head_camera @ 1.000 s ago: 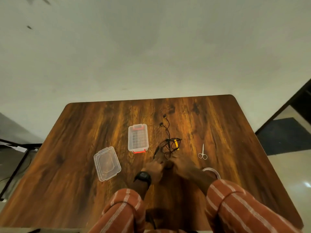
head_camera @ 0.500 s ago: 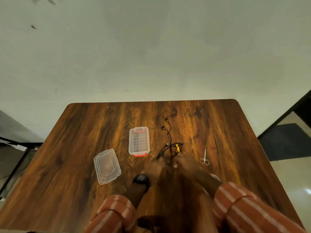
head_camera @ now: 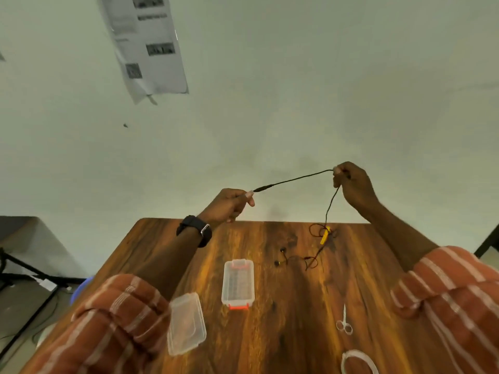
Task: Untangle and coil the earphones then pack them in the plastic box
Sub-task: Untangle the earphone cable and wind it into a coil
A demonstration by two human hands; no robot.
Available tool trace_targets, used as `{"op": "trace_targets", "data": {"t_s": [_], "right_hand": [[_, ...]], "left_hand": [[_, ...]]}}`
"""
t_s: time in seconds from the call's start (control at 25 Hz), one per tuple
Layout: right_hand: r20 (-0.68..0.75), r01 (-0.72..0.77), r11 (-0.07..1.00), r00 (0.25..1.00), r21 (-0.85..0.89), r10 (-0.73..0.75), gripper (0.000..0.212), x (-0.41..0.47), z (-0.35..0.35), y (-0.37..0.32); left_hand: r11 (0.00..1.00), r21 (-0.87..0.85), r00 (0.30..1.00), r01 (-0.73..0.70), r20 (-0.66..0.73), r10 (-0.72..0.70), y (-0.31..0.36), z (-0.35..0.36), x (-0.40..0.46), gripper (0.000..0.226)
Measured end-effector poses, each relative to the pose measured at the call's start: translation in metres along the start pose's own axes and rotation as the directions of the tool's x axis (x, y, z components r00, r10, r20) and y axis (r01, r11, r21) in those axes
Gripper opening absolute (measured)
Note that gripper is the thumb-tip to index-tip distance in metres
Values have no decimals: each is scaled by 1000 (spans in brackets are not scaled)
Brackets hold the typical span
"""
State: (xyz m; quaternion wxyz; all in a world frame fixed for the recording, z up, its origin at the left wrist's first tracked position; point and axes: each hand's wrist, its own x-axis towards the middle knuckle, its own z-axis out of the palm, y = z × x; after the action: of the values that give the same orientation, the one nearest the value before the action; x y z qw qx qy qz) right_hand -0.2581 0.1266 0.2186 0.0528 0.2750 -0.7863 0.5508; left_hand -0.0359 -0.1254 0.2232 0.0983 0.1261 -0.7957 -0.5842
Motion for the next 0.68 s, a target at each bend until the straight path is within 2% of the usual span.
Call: {"op": "trace_targets", "data": {"t_s": [0.08, 0.2, 0.28, 0.36, 0.4, 0.44, 0.48, 0.52, 0.56, 0.6, 0.68], "right_hand": [[48, -22, 995, 999, 97, 18, 22, 12, -7, -22], [166, -105, 950, 984, 293, 58, 22, 13, -10, -47], [280, -127, 942, 959, 311, 37, 21, 6, -10, -58], [357, -120, 956, 934, 268, 18, 21, -1, -11, -68], [370, -136, 948, 929, 289, 21, 22, -3, -10, -76], [371, -169, 921, 928, 350, 30, 23, -5, -8, -87], [361, -207, 880, 931, 428, 43, 23, -5, -5, -101], [353, -252, 817, 933, 519, 63, 23, -4, -2, -118], [357, -298, 744, 930, 598, 86, 24, -1, 2, -136], [379, -344, 665, 920, 663, 98, 26, 4, 7, -155], [464, -432, 541, 882, 722, 84, 34, 13, 17, -191]], "left_hand": [[984, -178, 999, -15, 36, 22, 25, -8, -3, 36], [885, -458, 989, -82, 70, 128, 59, -15, -9, 31], [759, -637, 976, -132, 49, 210, 83, -25, -14, 28], [655, -742, 977, -146, -3, 215, 108, -38, -20, 24], [701, -695, 984, -161, -55, 172, 119, -44, -23, 22], [830, -532, 983, -167, -152, 101, 127, -48, -25, 20], [950, -286, 959, -129, -279, 46, 129, -49, -25, 20], [989, -133, 924, -69, -381, 13, 126, -44, -24, 21], [989, -142, 904, -31, -427, -33, 120, -32, -25, 23], [973, -229, 907, -17, -414, -81, 114, -14, -27, 27], [961, -275, 946, -11, -315, -80, 98, 28, -29, 35]]}}
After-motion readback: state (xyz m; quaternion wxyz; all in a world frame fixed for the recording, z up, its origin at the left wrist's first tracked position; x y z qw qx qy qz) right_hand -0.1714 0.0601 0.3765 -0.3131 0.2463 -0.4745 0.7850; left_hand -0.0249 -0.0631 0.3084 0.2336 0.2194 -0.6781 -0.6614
